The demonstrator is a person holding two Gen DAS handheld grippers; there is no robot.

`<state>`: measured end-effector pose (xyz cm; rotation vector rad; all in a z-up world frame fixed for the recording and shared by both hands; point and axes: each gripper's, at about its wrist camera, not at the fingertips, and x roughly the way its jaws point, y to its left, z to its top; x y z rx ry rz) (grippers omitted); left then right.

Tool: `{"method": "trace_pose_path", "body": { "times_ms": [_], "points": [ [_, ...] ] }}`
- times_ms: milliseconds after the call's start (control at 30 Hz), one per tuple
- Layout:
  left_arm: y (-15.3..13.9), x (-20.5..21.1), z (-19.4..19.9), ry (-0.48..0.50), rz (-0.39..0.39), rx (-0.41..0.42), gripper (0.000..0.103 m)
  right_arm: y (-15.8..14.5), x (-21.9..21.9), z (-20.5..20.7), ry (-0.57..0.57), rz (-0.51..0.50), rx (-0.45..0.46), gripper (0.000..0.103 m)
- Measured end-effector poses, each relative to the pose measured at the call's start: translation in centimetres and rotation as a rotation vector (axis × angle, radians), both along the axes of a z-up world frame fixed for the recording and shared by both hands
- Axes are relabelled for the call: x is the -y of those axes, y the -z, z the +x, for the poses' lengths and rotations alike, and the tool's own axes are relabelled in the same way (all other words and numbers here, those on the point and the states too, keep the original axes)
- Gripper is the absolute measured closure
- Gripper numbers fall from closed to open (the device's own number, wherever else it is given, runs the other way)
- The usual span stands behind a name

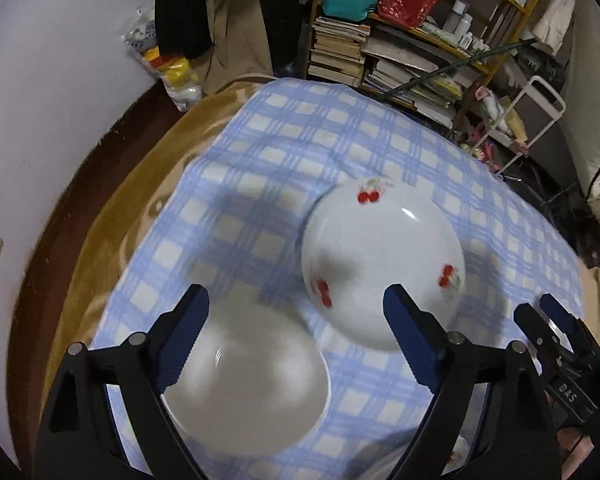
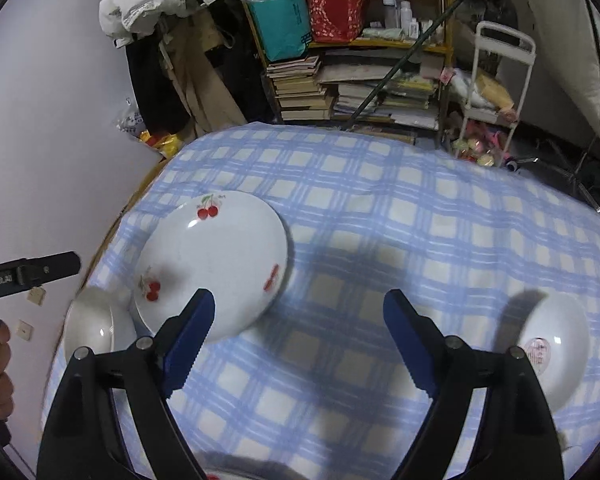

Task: Organize plates and bowls
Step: 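Grasp a cherry plate rim with the left gripper while the right gripper grasps another, then carry the held cherry plates with both grippers toward the plate stack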

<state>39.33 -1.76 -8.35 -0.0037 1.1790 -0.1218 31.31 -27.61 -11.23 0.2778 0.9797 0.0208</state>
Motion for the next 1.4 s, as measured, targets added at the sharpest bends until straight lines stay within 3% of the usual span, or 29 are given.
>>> {"method": "trace_pose_path", "body": {
  "times_ms": [200,267,367,533,600,633,733,767,833,1033,1167,1400],
  "points": [
    [2.0,1.3,4.2,0.106,0.069,-0.083,0.015,2.4,-0.6,2.5,-0.031,0.012,-0.022,0.014],
    [2.8,1.7,4.8,0.136,0.104,-0.091,0.015,3.2,-0.8,2.8,-0.036,0.020,-0.037,0.023],
    [3.7,2.1,5.5,0.160,0.144,-0.087,0.015,4.5,-1.2,3.4,-0.056,0.027,-0.090,0.026],
    [5.6,1.6,7.3,0.112,0.178,-0.113,0.016,6.4,-1.6,4.4,-0.080,0.015,-0.134,0.026],
    [6.2,1.1,7.6,0.074,0.193,-0.115,0.020,6.9,-1.4,4.8,-0.069,0.028,-0.152,0.026],
    [6.5,0.7,7.8,0.043,0.161,-0.127,0.026,7.2,-1.4,5.1,-0.065,0.041,-0.160,0.029],
    [7.2,-0.2,8.0,0.004,0.007,-0.163,0.044,7.8,-1.2,5.7,-0.062,0.066,-0.178,0.045],
    [7.4,-0.2,8.1,0.001,-0.026,-0.167,0.054,8.0,-1.2,5.8,-0.063,0.084,-0.184,0.066],
    [8.4,0.0,8.2,-0.013,-0.076,-0.194,0.062,8.6,-1.2,6.3,-0.071,0.144,-0.203,0.088],
    [10.8,0.8,7.8,-0.027,-0.141,-0.246,0.086,8.9,-1.6,6.4,-0.077,0.153,-0.205,0.091],
    [10.1,2.3,7.2,0.019,-0.050,-0.200,0.085,8.6,-2.0,6.7,-0.098,0.116,-0.213,0.090],
    [9.1,3.4,6.1,0.072,-0.004,-0.178,0.087,7.7,-1.8,6.2,-0.102,0.084,-0.195,0.090]
  ]
}}
